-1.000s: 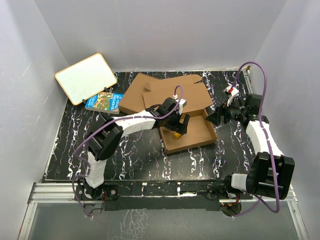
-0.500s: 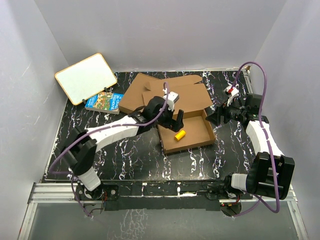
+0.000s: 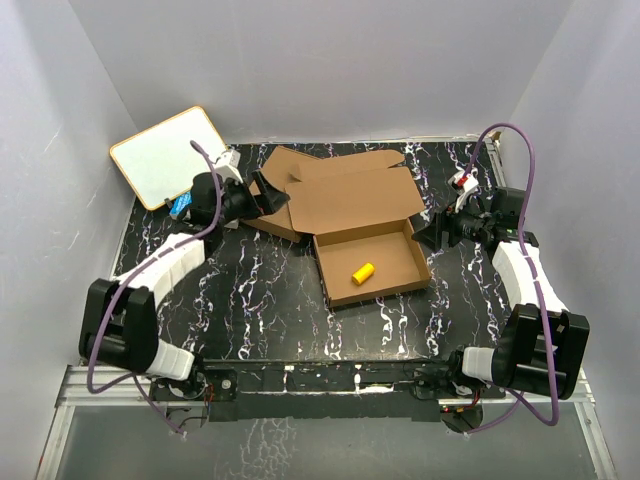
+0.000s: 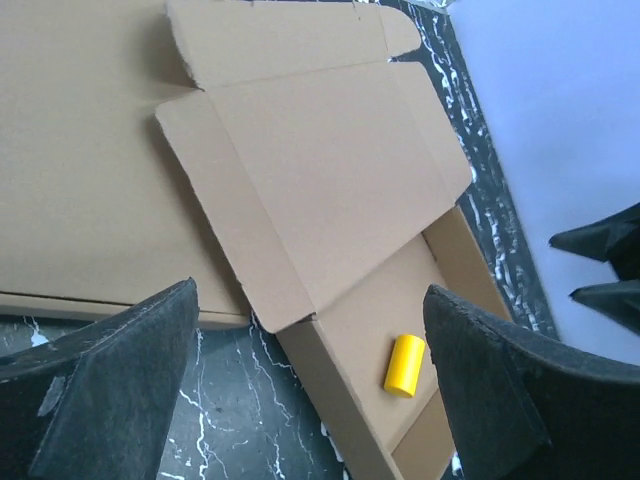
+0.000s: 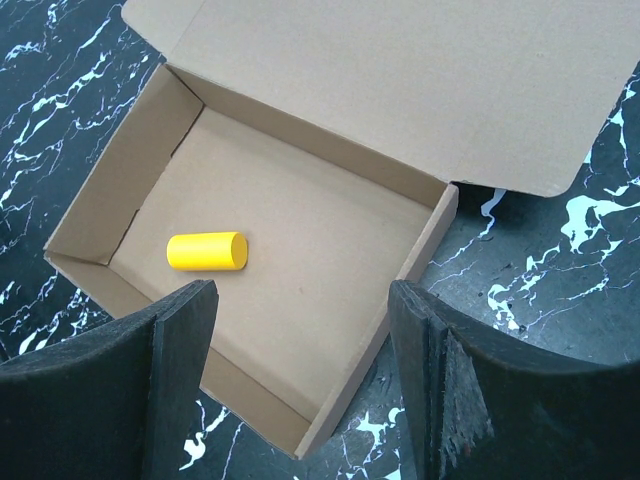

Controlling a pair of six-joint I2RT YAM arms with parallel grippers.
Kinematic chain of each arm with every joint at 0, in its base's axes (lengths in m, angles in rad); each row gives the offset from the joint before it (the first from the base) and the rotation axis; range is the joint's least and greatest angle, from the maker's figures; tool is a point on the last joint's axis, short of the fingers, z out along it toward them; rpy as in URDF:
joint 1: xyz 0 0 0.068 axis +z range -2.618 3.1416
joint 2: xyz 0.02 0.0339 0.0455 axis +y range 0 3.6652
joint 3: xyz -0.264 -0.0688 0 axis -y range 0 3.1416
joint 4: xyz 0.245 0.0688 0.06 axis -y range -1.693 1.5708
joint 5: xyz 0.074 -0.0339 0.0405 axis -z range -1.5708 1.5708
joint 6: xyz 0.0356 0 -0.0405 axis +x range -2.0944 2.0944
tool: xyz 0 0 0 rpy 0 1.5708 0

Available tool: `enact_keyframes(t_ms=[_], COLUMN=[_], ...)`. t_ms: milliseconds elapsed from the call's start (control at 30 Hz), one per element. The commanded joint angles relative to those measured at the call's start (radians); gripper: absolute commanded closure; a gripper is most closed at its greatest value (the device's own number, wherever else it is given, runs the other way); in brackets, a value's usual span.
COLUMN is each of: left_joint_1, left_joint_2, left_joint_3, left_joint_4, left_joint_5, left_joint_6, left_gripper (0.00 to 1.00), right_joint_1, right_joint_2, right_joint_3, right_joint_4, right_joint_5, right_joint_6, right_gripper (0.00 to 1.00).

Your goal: Fold the paper box

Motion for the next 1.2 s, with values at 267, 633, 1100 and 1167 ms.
enact_keyframes(t_ms=[267, 633, 1100, 1167], left_joint_1=[0.152, 0.146, 0.117, 0.115], left_joint_2=[0.373, 0.603, 0.719, 0.731], left_joint_3=[0.279, 0.498, 0.612, 0.625], left_joint_4=[-0.025, -0.168, -0.219, -0.233], left_joint_5=[0.296, 0.271, 0.324, 0.333], left_joint_6=[-0.22, -0.196, -0.187, -0.18], left_gripper=[0.29, 0.42, 0.56, 0.57], right_joint_1=[-0.011, -0.011, -0.011, -0.011], right_joint_2=[-0.008, -0.008, -0.008, -0.007], right_joint_3=[0.005, 0.004, 0.005, 0.005], right_joint_4=[0.067, 0.067, 0.065, 0.065], right_joint_5=[-0.032, -0.034, -0.034, -0.034], right_joint_6=[-0.005, -0.005, -0.007, -0.007], right_gripper=[0.25, 0.25, 0.25, 0.25])
